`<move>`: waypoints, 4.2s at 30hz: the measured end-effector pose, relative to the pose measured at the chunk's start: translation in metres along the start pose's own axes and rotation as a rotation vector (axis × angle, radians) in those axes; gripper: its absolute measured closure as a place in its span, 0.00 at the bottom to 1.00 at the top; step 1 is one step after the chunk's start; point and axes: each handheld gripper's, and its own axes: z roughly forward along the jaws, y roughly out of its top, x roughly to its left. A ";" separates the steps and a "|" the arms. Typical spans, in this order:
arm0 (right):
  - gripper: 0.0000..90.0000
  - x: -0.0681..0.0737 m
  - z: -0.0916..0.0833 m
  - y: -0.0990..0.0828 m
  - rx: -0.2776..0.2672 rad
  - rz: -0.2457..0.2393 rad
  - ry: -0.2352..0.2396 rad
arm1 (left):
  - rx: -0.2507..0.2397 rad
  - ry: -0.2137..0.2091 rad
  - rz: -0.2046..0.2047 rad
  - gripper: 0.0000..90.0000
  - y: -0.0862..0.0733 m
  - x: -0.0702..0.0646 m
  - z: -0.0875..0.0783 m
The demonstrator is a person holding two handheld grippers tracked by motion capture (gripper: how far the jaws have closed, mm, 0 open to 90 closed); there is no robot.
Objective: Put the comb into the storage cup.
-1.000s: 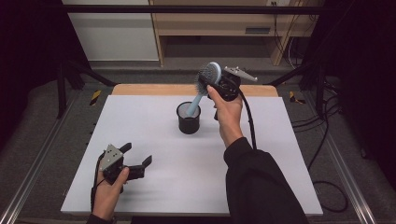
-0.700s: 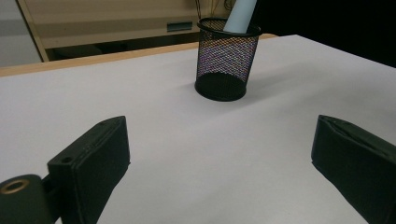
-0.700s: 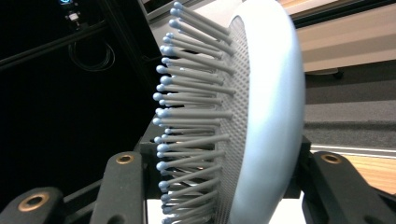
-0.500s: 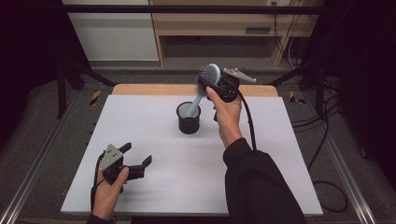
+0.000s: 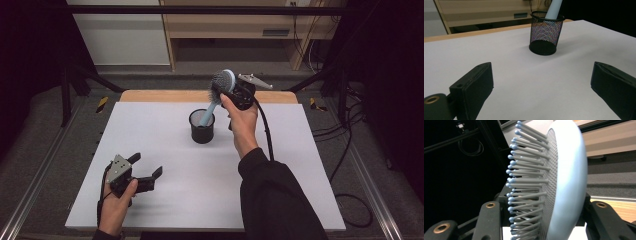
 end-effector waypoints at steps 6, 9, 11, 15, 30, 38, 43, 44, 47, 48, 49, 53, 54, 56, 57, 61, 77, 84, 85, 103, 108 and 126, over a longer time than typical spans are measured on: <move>0.55 0.000 0.004 -0.003 0.003 -0.001 0.005 | 0.000 0.000 -0.001 0.05 0.000 0.000 0.000; 0.55 0.001 0.006 -0.005 0.011 -0.007 -0.001 | 0.001 0.000 0.000 0.05 0.000 0.000 0.000; 0.55 0.000 0.007 -0.007 0.015 -0.012 -0.003 | 0.001 -0.001 0.000 0.05 0.000 0.000 0.000; 0.55 0.000 0.010 -0.010 0.021 -0.010 -0.005 | 0.001 -0.002 0.000 0.05 0.000 0.000 0.000; 0.55 -0.003 0.017 -0.021 0.041 -0.012 -0.010 | 0.003 -0.005 0.000 0.05 0.000 0.000 0.001; 0.55 -0.004 0.018 -0.024 0.056 -0.018 -0.015 | 0.003 -0.006 -0.001 0.05 0.000 0.000 0.001; 0.55 -0.003 0.019 -0.025 0.059 -0.021 -0.015 | 0.005 -0.007 0.000 0.05 0.000 -0.001 0.001; 0.55 -0.003 0.019 -0.026 0.061 -0.021 -0.014 | 0.005 -0.007 -0.001 0.05 0.000 0.000 0.001; 0.55 -0.003 0.020 -0.027 0.063 -0.018 -0.012 | 0.006 -0.007 0.000 0.05 0.000 0.000 0.001; 0.55 -0.003 0.021 -0.027 0.063 -0.016 -0.011 | 0.006 -0.008 0.001 0.05 0.000 0.000 0.001; 0.55 -0.003 0.021 -0.028 0.065 -0.017 -0.013 | 0.006 -0.009 0.002 0.05 0.000 -0.001 0.001; 0.55 -0.003 0.022 -0.029 0.069 -0.020 -0.014 | 0.007 -0.011 0.004 0.05 0.000 -0.001 0.001; 0.55 -0.003 0.022 -0.029 0.071 -0.022 -0.015 | 0.007 -0.011 0.004 0.05 0.000 -0.001 0.001; 0.55 -0.003 0.023 -0.030 0.074 -0.025 -0.015 | 0.008 -0.010 0.003 0.05 0.000 -0.001 0.001; 0.55 -0.003 0.023 -0.030 0.078 -0.025 -0.016 | 0.006 -0.010 0.002 0.05 0.000 -0.001 0.001; 0.55 -0.002 0.024 -0.032 0.083 -0.030 -0.015 | 0.005 -0.009 0.000 0.05 0.000 -0.001 0.001; 0.55 0.003 0.029 -0.038 0.103 -0.052 -0.014 | 0.006 -0.010 0.000 0.05 0.000 0.000 0.001; 0.55 0.003 0.029 -0.039 0.107 -0.044 -0.011 | 0.006 -0.009 0.000 0.05 0.000 0.000 0.001; 0.55 0.003 0.030 -0.039 0.109 -0.042 -0.009 | 0.006 -0.009 -0.001 0.05 0.000 0.000 0.001; 0.54 0.000 0.031 -0.044 0.118 -0.024 -0.007 | 0.008 -0.012 0.001 0.05 0.000 0.000 0.001; 0.54 0.000 0.032 -0.046 0.112 -0.016 -0.008 | 0.011 -0.013 0.002 0.05 0.000 0.000 0.001; 0.54 0.001 0.034 -0.049 0.105 0.010 0.003 | 0.012 -0.015 0.003 0.05 0.000 0.000 0.002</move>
